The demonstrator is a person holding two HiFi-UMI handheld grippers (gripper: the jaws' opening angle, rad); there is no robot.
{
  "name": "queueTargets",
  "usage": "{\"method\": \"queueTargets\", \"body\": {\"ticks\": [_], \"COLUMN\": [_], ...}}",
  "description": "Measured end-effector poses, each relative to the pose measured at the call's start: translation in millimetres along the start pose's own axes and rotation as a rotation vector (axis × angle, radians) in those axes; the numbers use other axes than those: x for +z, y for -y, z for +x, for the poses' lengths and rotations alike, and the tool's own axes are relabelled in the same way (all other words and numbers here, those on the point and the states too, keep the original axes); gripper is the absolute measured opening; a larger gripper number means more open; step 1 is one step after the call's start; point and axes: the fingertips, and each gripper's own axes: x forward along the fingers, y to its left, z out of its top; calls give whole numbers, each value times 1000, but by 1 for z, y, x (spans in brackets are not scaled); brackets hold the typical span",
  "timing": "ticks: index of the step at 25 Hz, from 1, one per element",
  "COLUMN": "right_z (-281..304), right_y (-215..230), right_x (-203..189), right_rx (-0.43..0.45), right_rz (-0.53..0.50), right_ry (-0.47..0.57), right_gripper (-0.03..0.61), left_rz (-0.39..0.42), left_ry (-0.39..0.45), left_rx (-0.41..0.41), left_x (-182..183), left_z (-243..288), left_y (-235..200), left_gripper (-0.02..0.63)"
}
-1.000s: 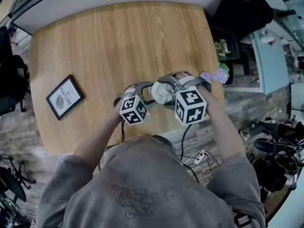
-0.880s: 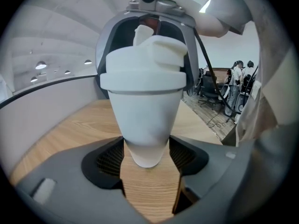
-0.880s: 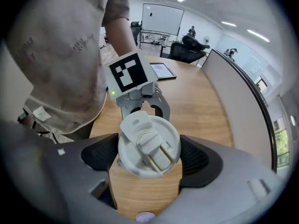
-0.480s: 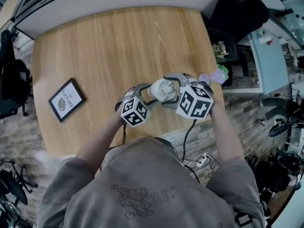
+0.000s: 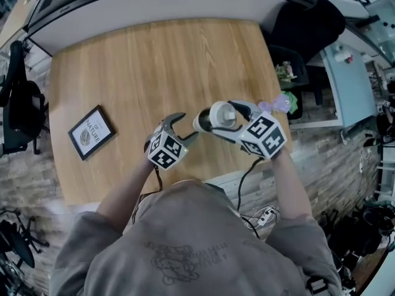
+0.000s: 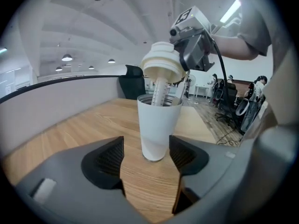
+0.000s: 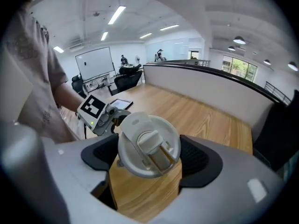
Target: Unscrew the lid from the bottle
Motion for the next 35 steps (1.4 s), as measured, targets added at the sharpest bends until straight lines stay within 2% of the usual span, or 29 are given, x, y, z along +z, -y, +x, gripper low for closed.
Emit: {"method": "queueTargets", "body": {"ticks": [6, 14, 20, 25, 30, 33, 35], "right_z": [-27, -61, -83, -89, -101, -110, -116], "right_y": [5, 1, -5, -15, -22, -27, -30], "right_x": [6, 14, 17, 18, 23, 26, 27], "right_rx": [-43, -136, -187, -196, -221, -238, -245], "right_rz": [162, 239, 294, 323, 349, 369, 372], "right_ry": [127, 248, 345, 396, 453, 495, 512], "right_gripper": [417, 417, 417, 417, 417, 417, 417], "left_rz": [-15, 3, 77, 56, 95, 33, 25], "left_ry": [61, 170, 271, 343, 356, 383, 385], "left_rx": [114, 273, 396, 426, 453, 473, 482], "left_x": [10, 28, 53, 87, 116, 128, 135], "left_z": [-42, -89, -119, -147, -167, -185, -194], "left_y": [-14, -24, -33, -46, -52, -53, -52], "left_gripper": [229, 114, 56, 20, 2, 2, 2]}}
